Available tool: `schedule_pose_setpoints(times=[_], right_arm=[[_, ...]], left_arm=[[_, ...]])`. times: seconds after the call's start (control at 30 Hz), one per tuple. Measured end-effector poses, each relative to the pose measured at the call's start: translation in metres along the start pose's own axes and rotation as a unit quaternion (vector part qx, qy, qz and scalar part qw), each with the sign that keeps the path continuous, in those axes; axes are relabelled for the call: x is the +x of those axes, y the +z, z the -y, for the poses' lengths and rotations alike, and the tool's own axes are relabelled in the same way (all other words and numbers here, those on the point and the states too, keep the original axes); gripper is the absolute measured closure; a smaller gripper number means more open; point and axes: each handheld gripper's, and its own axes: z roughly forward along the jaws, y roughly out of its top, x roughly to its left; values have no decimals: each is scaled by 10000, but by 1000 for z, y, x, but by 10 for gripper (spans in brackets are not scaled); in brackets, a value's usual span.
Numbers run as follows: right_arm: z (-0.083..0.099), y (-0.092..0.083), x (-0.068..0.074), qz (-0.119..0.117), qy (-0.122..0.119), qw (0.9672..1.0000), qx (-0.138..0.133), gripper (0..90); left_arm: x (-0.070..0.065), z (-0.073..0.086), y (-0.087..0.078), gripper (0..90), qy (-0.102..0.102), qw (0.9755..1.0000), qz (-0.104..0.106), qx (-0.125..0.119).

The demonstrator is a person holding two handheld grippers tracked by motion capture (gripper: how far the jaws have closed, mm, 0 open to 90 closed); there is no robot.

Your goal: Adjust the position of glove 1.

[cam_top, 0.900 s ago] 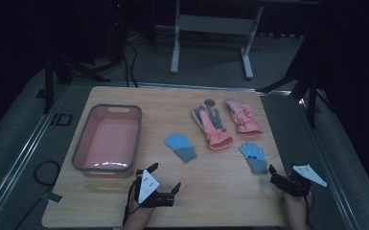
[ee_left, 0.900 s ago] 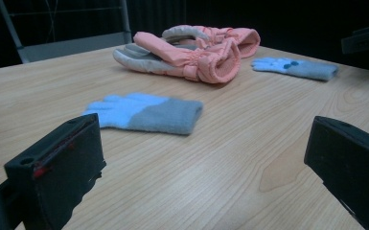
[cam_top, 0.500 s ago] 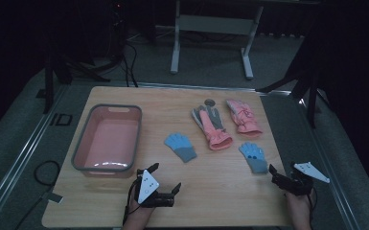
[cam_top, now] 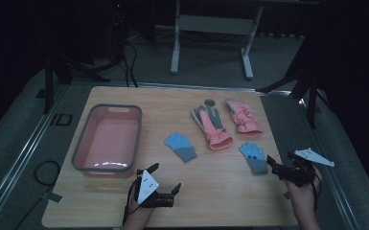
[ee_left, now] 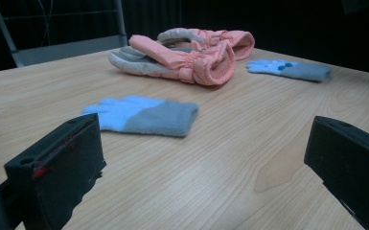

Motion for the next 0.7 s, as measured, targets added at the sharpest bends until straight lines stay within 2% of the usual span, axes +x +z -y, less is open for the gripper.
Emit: schedule_pose_setpoints(times=[0.07,0.1,0.2,0.23,0.27,0.33,0.37,0.43,0.5,0.57,0.7], right_arm=[[-11,-1,10,-82,-228,9997,-81,118],[-15,-1,13,-198,-250,9994,-115,117],[-23,-1,20,-217,-327,9991,-126,123],[-30,0,25,-443,-381,9982,-126,173],[-33,0,27,-547,-395,9977,-111,220],[-36,1,29,-634,-415,9970,-136,240],[-43,3,35,-704,-484,9963,-93,241],[-46,4,40,-708,-537,9959,-168,241],[-51,8,46,-782,-620,9949,-105,230],[-53,9,49,-749,-659,9949,-129,237],[-63,16,65,-907,-822,9924,-120,245]], left_arm=[[0,0,0,0,-8,10000,-7,-4],[0,0,0,0,-10,10000,-11,-7],[0,0,0,0,-6,10000,-12,-5],[0,0,0,0,7,10000,-8,-8],[0,0,0,0,6,10000,-3,-8],[0,0,0,0,1,10000,-8,-13],[0,0,0,0,5,10000,0,-14],[0,0,0,0,4,10000,7,-13],[0,0,0,0,-6,10000,8,-19],[0,0,0,0,-15,10000,11,-17],[1,0,-1,0,-23,10000,15,-23]])
